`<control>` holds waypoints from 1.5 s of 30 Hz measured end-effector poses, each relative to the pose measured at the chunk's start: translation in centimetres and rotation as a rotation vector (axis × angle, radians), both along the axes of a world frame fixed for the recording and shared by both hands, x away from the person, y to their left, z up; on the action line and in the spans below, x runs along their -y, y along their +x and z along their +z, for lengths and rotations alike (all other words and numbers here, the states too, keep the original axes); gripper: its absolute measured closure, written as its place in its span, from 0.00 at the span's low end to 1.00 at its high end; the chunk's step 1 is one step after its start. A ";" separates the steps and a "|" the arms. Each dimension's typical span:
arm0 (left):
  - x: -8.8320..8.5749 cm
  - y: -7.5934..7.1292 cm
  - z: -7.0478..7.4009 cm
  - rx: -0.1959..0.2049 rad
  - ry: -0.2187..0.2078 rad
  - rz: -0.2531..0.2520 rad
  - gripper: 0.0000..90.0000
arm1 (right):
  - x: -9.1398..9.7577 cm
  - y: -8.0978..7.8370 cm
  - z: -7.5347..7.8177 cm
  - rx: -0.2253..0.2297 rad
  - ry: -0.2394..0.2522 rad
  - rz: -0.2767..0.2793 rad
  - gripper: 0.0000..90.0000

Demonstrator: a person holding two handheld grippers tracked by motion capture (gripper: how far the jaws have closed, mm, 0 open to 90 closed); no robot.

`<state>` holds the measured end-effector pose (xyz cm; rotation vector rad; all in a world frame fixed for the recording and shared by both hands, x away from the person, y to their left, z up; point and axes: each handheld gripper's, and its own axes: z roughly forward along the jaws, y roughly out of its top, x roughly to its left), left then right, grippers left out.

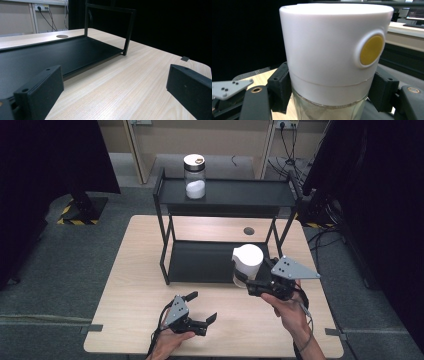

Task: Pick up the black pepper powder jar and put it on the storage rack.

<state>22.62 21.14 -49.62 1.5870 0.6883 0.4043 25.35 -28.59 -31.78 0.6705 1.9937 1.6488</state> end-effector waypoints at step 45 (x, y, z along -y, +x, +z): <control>-0.2 0.0 0.0 0.000 -0.006 0.002 0.01 | -4.4 7.5 13.5 -0.004 0.015 -0.025 0.34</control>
